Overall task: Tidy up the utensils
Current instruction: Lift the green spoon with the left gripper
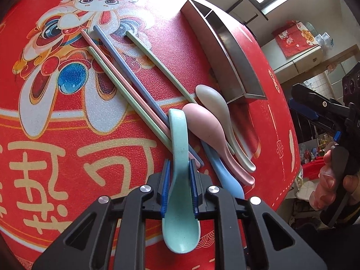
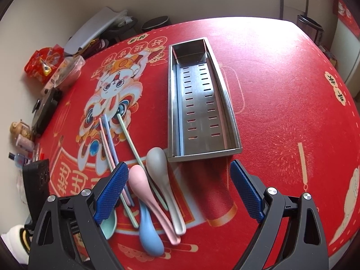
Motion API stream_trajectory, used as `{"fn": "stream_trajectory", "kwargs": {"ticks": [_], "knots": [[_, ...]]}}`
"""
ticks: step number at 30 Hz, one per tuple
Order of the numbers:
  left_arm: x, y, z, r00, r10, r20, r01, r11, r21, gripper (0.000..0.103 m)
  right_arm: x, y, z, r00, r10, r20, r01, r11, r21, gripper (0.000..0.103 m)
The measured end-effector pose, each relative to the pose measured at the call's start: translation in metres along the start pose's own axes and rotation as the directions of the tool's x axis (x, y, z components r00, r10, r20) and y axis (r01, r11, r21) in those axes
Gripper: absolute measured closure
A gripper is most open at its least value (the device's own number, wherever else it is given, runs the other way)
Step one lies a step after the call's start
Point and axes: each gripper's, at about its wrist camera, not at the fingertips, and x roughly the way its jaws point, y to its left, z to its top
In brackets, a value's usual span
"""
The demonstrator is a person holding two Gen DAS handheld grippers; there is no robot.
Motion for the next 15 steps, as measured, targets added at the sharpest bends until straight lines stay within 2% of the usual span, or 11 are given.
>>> {"fn": "stream_trajectory", "kwargs": {"ticks": [7,15], "knots": [[-0.014,0.000,0.003,0.996,0.066,0.054,-0.066,0.998,0.006,0.089,0.001,-0.001,0.001,1.000,-0.002,0.000,0.002,1.000,0.002,0.015],[-0.043,0.030,0.002,0.973,0.178,0.145,-0.164,0.981,-0.105,0.089,0.004,0.002,0.002,1.000,0.008,-0.008,-0.008,1.000,-0.005,0.015]]}}
